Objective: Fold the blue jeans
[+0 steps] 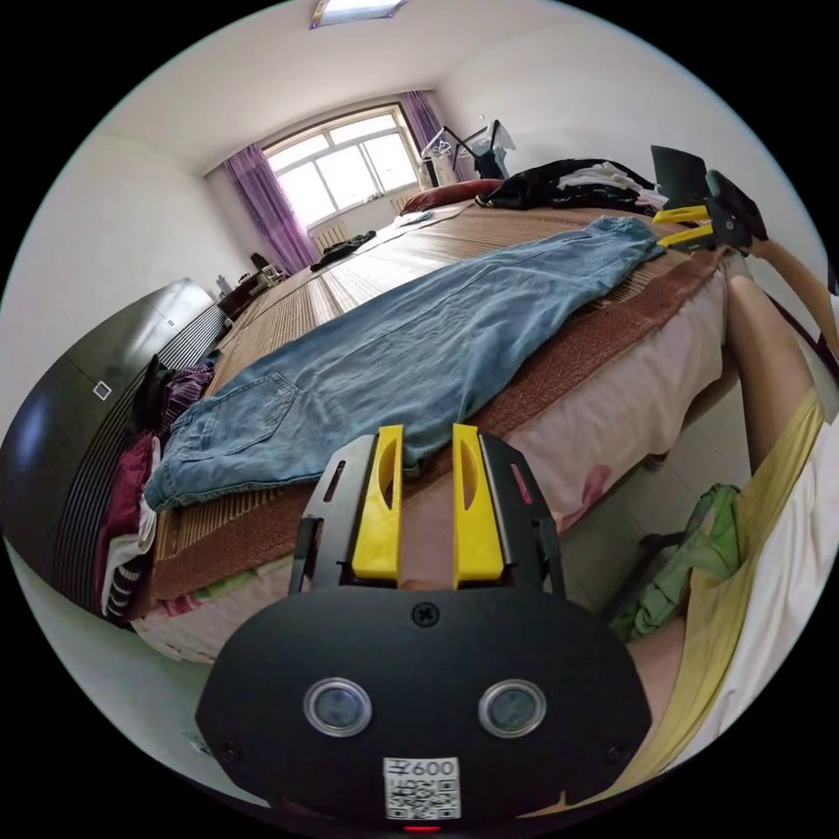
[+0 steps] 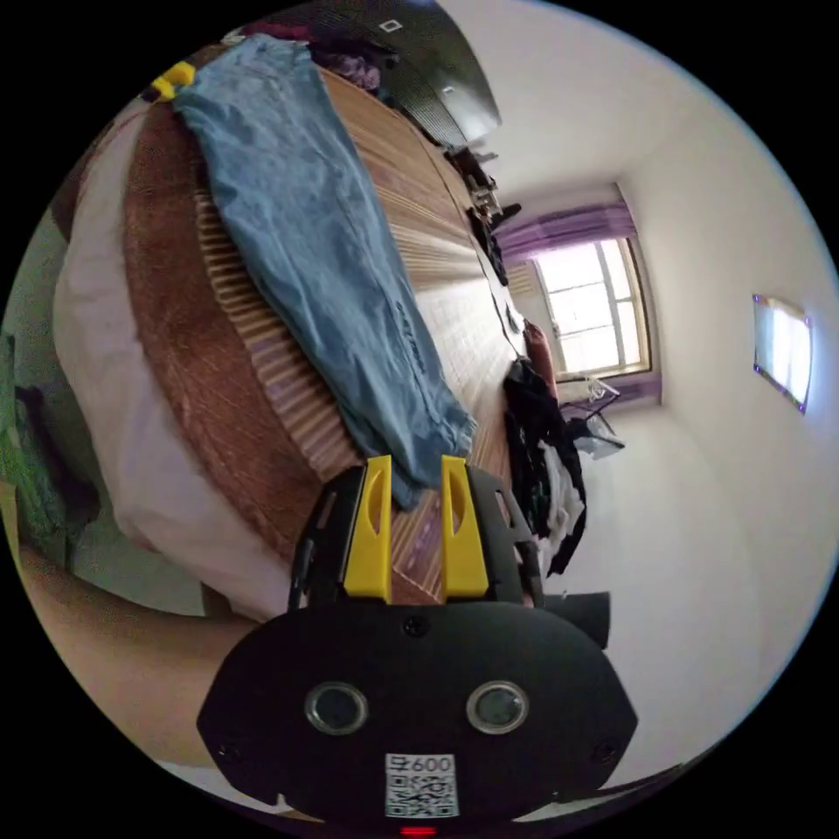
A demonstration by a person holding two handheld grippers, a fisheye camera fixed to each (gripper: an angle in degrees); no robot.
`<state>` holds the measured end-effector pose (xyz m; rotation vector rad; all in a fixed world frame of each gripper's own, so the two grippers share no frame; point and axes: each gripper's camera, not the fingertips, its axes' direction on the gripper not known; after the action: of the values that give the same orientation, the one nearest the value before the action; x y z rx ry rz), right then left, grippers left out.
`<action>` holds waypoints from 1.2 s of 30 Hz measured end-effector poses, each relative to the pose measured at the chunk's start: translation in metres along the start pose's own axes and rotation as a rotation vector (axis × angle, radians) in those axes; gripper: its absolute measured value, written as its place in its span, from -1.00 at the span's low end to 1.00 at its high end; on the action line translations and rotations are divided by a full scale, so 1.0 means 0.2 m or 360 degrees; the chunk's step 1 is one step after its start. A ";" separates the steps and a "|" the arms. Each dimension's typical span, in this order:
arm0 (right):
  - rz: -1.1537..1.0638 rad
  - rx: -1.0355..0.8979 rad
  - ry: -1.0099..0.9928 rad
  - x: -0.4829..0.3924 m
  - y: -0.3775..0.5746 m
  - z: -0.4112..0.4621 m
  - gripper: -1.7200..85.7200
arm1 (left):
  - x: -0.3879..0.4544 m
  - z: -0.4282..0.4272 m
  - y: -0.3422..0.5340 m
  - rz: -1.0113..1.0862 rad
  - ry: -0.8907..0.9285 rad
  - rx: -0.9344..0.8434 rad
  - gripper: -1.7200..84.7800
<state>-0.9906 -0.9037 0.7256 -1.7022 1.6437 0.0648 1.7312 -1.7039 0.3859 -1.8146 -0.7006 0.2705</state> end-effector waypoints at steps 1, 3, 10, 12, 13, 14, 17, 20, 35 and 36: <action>0.0296 0.0004 -0.0164 0.21 0.01 0.01 -0.80 | 0.01 0.00 0.01 -0.0010 -0.0020 0.0007 -0.78; 0.0794 0.0054 -0.0542 0.53 0.05 0.04 -0.77 | 0.03 -0.01 0.02 -0.0041 -0.0043 0.0020 -0.77; 0.1480 0.0056 -0.1249 1.15 0.07 0.23 -0.76 | 0.04 -0.02 0.06 -0.0123 -0.0067 0.0047 -0.78; 0.1445 0.0049 -0.1269 1.21 0.01 0.22 -0.81 | 0.04 -0.02 0.07 -0.0129 -0.0064 0.0056 -0.78; 0.1424 0.0121 -0.1290 1.25 -0.02 0.17 -0.87 | 0.04 -0.02 0.08 -0.0134 -0.0060 0.0060 -0.78; 0.1403 0.0151 -0.1234 1.29 -0.07 0.10 -0.91 | 0.04 -0.02 0.08 -0.0138 -0.0057 0.0063 -0.78; 0.1283 0.0181 -0.1085 1.38 -0.23 -0.07 -0.95 | 0.05 -0.02 0.08 -0.0144 -0.0063 0.0065 -0.78; 0.1211 0.0243 -0.1027 1.48 -0.41 -0.23 -0.96 | 0.08 -0.02 0.09 -0.0129 -0.0090 0.0074 -0.78; 0.1397 0.0404 -0.0975 1.79 -0.82 -0.64 -0.97 | 0.10 -0.01 0.06 -0.0195 -0.0074 0.0048 -0.78; 0.1424 0.0380 -0.0926 1.79 -0.80 -0.65 -0.97 | 0.10 -0.01 0.06 -0.0198 -0.0072 0.0048 -0.78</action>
<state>-0.8469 -1.2912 0.7076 -0.5772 1.7191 0.6903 1.7533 -1.6964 0.3789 -1.7333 -0.8334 0.2391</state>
